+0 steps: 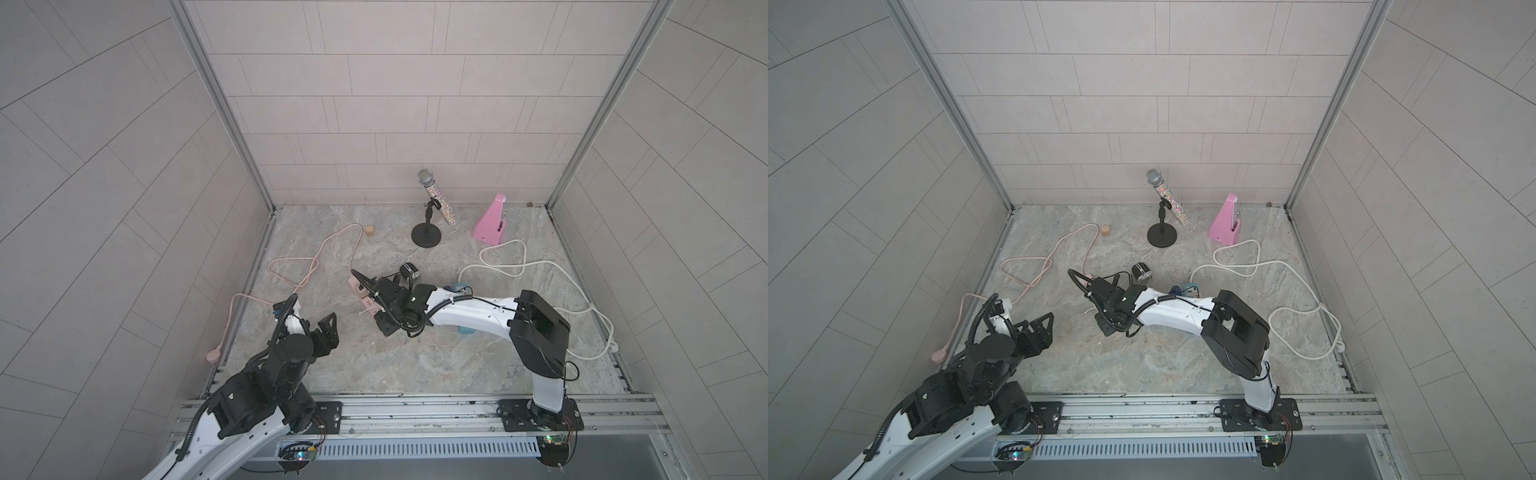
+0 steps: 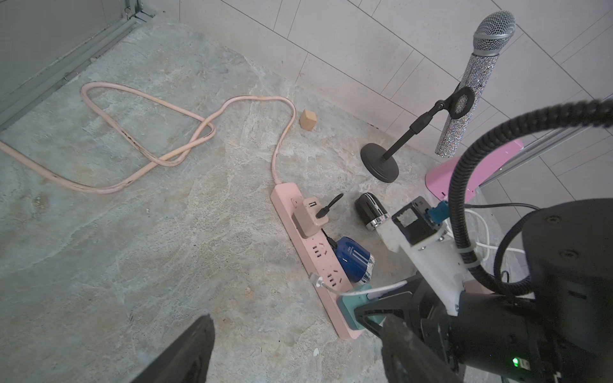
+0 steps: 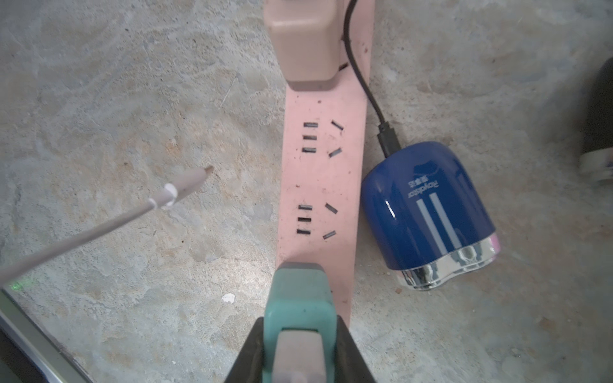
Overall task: Unplug the electric shaver
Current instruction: Pick up the socket from the center of the board.
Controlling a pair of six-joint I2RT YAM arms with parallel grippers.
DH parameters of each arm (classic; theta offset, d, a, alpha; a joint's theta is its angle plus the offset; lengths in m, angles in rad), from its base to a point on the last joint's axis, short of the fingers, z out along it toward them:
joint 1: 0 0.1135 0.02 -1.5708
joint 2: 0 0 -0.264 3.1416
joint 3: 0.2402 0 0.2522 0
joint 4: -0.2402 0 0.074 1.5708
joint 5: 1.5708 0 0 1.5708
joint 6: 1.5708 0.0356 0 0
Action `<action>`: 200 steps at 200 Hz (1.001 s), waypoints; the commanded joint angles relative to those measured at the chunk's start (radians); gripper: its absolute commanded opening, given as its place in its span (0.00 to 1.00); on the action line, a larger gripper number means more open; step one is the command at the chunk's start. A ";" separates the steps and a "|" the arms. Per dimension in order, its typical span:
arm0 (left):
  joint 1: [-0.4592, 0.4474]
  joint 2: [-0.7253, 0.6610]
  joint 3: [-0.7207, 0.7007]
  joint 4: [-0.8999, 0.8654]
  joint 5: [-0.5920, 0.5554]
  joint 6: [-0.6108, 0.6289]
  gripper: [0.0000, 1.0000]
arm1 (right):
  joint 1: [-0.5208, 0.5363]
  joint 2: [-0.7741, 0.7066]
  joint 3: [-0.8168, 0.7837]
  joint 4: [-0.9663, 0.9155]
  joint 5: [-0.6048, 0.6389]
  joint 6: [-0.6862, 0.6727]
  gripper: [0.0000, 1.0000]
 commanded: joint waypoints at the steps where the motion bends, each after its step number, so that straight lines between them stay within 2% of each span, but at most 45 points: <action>1: -0.002 -0.007 -0.027 0.026 0.013 -0.023 0.83 | -0.021 -0.029 -0.041 0.019 -0.063 0.016 0.14; 41: -0.002 -0.059 -0.084 0.083 0.052 -0.018 0.86 | -0.065 -0.078 -0.096 0.107 -0.220 0.032 0.10; 76: -0.002 -0.100 -0.169 0.182 0.101 -0.030 1.00 | -0.124 -0.105 -0.174 0.245 -0.394 0.085 0.06; 106: -0.002 -0.073 -0.198 0.234 0.124 -0.029 1.00 | -0.133 -0.129 -0.186 0.260 -0.428 0.070 0.04; 138: -0.002 -0.056 -0.220 0.282 0.138 -0.029 1.00 | -0.147 -0.164 -0.229 0.341 -0.522 0.093 0.04; 171: 0.000 -0.090 -0.242 0.263 0.123 -0.046 1.00 | -0.206 -0.221 -0.322 0.514 -0.668 0.167 0.04; 200: 0.002 -0.144 -0.305 0.320 0.156 -0.085 1.00 | -0.252 -0.262 -0.400 0.650 -0.707 0.232 0.04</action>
